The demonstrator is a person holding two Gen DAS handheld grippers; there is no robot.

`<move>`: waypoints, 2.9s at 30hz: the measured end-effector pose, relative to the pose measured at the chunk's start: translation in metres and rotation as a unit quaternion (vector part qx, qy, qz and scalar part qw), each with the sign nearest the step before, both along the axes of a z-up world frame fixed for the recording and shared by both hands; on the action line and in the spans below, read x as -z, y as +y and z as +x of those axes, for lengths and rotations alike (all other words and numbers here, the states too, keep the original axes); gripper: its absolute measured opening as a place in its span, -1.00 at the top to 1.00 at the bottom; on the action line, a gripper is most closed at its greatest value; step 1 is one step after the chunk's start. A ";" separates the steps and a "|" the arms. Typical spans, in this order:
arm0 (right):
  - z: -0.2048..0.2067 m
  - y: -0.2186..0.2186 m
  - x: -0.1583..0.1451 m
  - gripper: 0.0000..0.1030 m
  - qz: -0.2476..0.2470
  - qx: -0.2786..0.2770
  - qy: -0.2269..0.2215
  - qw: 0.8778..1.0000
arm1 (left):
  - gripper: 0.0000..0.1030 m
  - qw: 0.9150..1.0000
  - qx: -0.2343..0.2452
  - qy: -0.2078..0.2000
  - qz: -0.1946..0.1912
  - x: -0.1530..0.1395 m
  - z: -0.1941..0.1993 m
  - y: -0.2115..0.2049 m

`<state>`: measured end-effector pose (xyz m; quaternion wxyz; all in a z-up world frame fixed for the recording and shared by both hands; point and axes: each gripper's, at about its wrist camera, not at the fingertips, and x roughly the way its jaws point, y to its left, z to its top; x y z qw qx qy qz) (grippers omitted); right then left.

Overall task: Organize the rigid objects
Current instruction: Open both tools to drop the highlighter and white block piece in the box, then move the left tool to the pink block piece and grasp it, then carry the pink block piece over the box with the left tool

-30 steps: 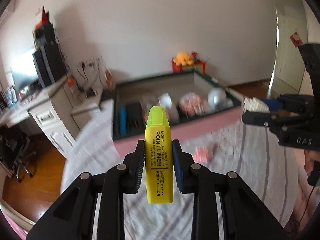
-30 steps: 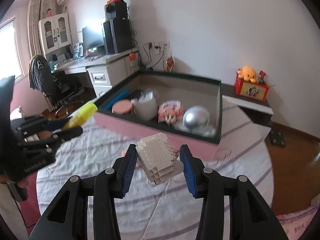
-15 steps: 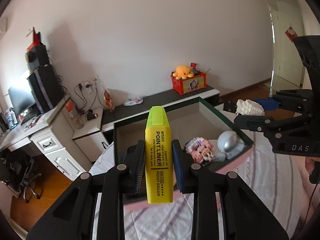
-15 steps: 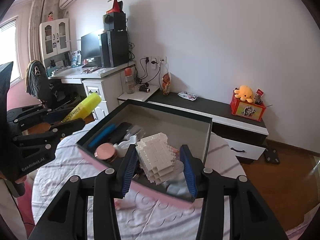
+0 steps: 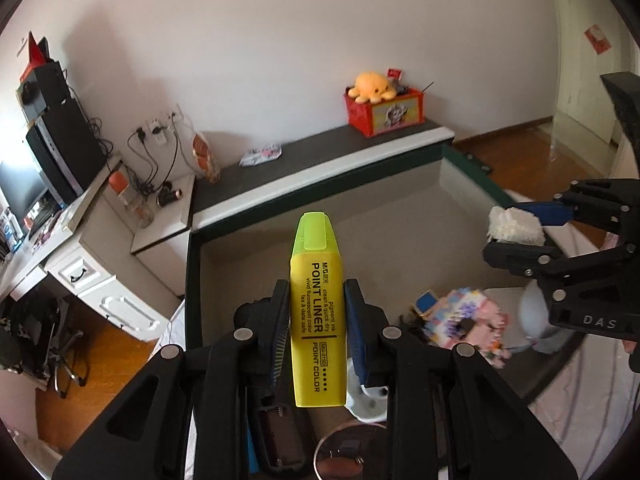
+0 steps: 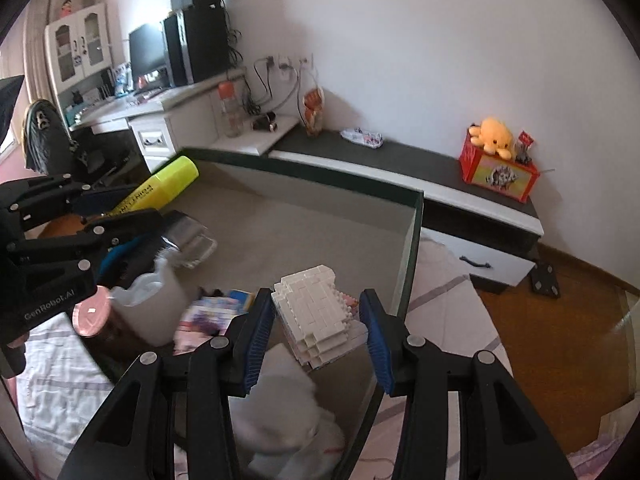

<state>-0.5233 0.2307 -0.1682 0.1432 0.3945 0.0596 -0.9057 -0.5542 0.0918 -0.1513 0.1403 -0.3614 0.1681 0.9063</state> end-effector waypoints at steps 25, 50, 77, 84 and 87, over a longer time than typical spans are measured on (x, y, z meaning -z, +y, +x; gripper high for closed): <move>0.155 0.012 -0.070 -1.00 -0.039 0.047 0.150 0.987 | -1.00 0.991 -0.035 0.118 0.059 -0.052 0.175 -0.023; 0.222 0.079 -0.009 -1.00 -0.073 0.114 0.098 0.986 | -1.00 0.997 -0.068 -0.020 0.034 0.051 0.187 0.015; 0.112 0.063 -0.018 -1.00 -0.036 0.110 0.069 0.991 | 0.14 0.998 -0.003 0.020 0.060 -0.012 0.145 -0.019; 0.067 0.049 -0.019 -1.00 -0.025 0.108 0.055 0.992 | 0.14 0.998 -0.011 0.044 0.039 -0.034 0.104 -0.028; 0.041 0.052 -0.011 -0.44 -0.030 0.119 0.028 0.992 | 0.14 0.998 -0.011 0.045 0.043 -0.034 0.099 -0.034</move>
